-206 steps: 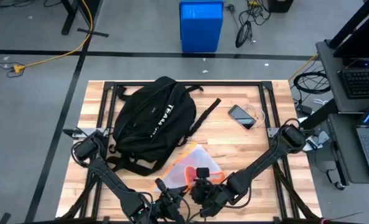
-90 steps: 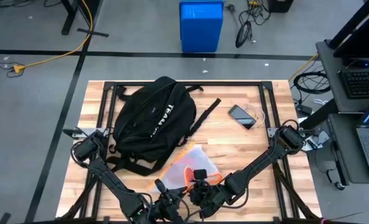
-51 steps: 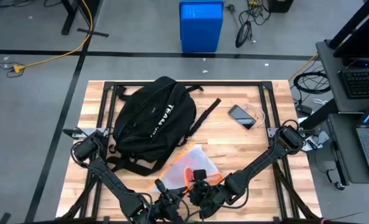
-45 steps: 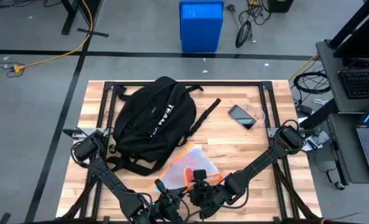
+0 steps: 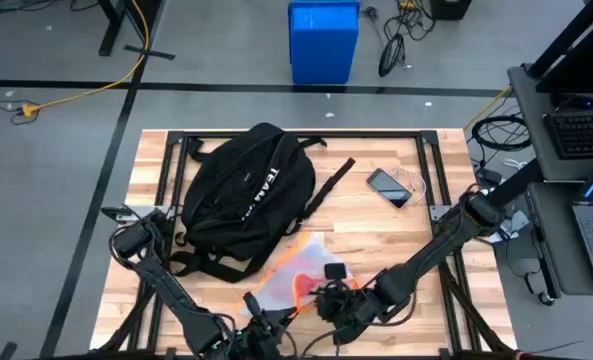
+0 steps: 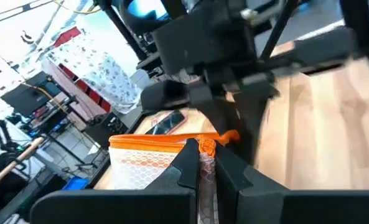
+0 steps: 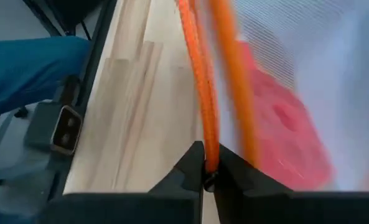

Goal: Unpack backpack
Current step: Close the orange zip bag

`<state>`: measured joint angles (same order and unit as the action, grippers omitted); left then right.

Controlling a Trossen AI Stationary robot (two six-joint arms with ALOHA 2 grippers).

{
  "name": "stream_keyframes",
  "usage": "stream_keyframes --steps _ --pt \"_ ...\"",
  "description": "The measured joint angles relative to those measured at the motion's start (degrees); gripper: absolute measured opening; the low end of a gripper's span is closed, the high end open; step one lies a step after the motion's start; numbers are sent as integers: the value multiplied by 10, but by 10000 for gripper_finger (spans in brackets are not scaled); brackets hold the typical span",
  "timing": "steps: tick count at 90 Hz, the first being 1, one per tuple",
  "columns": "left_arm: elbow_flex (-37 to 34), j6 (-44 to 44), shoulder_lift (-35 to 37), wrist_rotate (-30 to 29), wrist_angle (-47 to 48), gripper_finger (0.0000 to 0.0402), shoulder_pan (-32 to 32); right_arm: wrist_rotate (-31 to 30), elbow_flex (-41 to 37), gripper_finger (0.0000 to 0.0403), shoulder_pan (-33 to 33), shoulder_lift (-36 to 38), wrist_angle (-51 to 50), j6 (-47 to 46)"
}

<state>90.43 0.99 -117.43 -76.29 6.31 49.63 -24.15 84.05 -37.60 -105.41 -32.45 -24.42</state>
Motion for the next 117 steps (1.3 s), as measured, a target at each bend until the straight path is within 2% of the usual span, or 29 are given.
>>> stream_keyframes --steps 25,58,97,117 --pt "0 0 26 1 -5 4 29 -1 1 0 0 69 -90 -31" --pt "0 -26 30 -6 -20 4 43 -2 0 0 -8 67 -249 -135" --pt "13 -59 30 -50 -45 4 75 3 0 0 -42 67 -412 -263" --pt "20 -65 30 -84 -44 4 95 4 0 0 -64 71 -458 -310"
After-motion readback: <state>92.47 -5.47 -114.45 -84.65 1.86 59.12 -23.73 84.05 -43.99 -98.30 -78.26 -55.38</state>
